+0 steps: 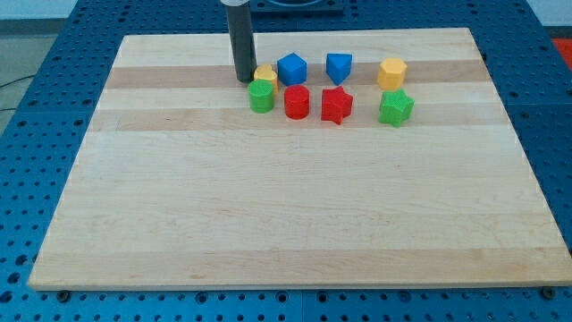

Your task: Move the yellow hexagon towards left of the board

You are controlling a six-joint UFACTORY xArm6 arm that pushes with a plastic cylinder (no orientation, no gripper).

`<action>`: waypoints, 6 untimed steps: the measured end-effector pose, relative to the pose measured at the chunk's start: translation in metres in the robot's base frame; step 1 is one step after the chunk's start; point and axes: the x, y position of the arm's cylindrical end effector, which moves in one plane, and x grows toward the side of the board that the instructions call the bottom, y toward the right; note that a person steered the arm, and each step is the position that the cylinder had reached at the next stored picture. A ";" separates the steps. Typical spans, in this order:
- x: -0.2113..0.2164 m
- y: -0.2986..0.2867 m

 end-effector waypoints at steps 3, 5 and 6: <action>0.138 0.032; 0.121 0.279; 0.087 0.288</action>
